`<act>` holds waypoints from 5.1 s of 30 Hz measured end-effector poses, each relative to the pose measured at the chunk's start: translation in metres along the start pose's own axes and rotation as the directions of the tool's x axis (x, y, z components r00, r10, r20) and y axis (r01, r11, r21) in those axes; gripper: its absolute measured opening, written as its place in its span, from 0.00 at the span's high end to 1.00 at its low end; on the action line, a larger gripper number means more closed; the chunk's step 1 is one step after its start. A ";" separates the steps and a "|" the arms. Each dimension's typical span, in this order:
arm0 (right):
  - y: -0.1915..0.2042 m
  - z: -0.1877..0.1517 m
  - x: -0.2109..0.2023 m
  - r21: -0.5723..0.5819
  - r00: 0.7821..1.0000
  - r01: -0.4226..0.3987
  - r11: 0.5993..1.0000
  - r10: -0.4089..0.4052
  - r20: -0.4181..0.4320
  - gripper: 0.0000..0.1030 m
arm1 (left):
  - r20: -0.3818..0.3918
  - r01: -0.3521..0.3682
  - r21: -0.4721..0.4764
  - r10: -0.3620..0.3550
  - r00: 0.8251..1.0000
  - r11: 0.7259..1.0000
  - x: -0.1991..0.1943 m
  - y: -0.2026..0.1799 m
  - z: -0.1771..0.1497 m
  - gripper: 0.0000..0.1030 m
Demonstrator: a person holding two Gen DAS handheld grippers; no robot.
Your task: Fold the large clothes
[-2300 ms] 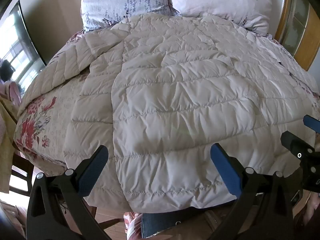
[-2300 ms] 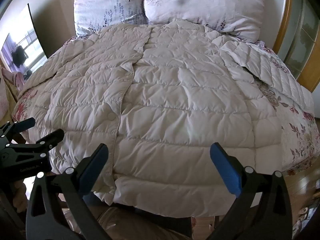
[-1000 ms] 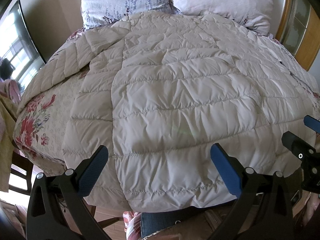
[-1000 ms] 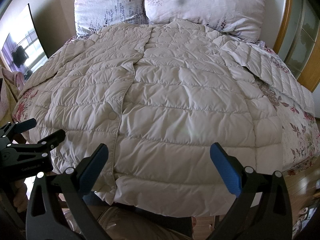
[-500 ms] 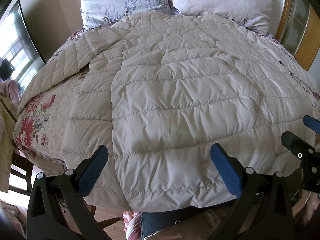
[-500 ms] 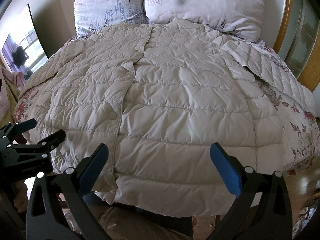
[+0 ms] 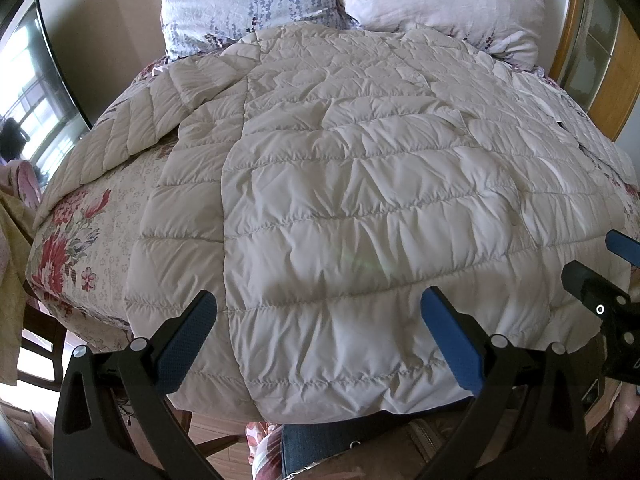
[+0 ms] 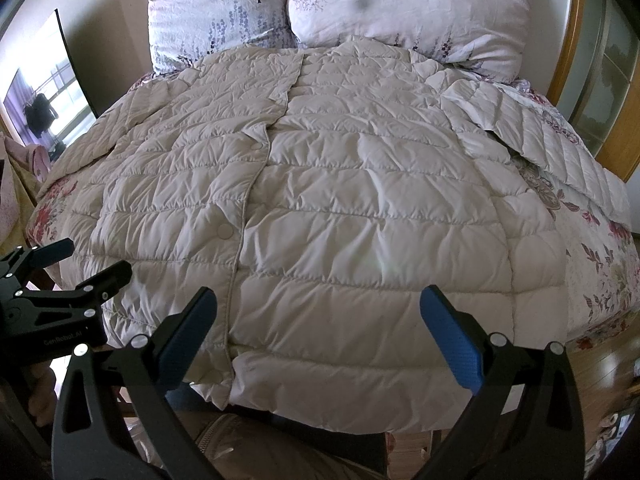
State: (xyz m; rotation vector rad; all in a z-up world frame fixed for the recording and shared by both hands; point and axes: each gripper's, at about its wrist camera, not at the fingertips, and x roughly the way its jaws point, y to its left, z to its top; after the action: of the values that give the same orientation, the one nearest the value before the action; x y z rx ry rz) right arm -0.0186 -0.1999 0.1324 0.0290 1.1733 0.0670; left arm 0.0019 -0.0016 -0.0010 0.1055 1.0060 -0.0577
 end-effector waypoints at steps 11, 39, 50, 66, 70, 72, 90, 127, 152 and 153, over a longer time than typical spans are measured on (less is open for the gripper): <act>-0.003 -0.001 0.000 0.008 1.000 -0.012 1.000 0.012 0.000 0.02 | 0.000 0.000 0.000 0.000 1.000 1.000 0.000 0.002 -0.001 0.01; -0.089 0.030 0.011 0.325 0.964 -0.257 0.910 0.220 0.148 0.02 | 0.046 0.095 0.007 -0.095 0.994 0.995 -0.004 0.002 0.027 0.01; -0.308 0.021 0.018 0.836 0.961 -0.153 0.527 -0.116 0.249 0.36 | 0.129 0.210 -0.093 -0.198 0.972 0.973 0.009 0.028 0.076 0.01; -0.449 -0.006 0.040 0.973 0.938 -0.116 0.198 -0.301 0.173 0.84 | 0.196 0.249 -0.140 -0.220 0.956 0.958 0.040 0.058 0.132 0.01; -0.449 0.011 0.043 0.963 0.928 -0.033 0.269 -0.350 0.129 0.94 | 0.211 0.304 -0.159 -0.268 0.940 0.939 0.045 0.064 0.134 0.01; -0.440 0.028 0.039 0.945 0.911 0.015 0.327 -0.394 0.122 0.95 | 0.209 0.310 -0.169 -0.274 0.939 0.936 0.047 0.067 0.135 0.01; -0.162 0.199 0.034 0.321 0.903 -0.282 0.904 0.136 0.408 0.95 | 0.276 0.402 -0.224 -0.338 0.900 0.888 0.051 0.082 0.136 0.01; -0.170 0.133 0.114 0.688 0.900 -0.418 0.594 0.375 0.222 0.33 | 0.027 0.622 -0.415 -0.674 0.738 0.664 0.152 0.001 0.205 0.43; -0.101 0.170 0.128 0.429 0.979 -0.179 0.885 0.202 -0.009 0.43 | 0.081 0.537 -0.433 -0.562 0.823 0.724 0.154 0.065 0.192 0.80; -0.093 0.172 0.122 0.394 0.978 -0.185 0.900 0.207 -0.012 0.43 | 0.089 0.536 -0.425 -0.555 0.827 0.729 0.150 0.067 0.192 0.65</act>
State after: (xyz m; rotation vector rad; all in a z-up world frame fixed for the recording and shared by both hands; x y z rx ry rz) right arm 0.1906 -0.2818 0.0812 0.5036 1.2198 0.0101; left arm 0.2500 0.0429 -0.0219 -0.6158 1.0446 -0.3733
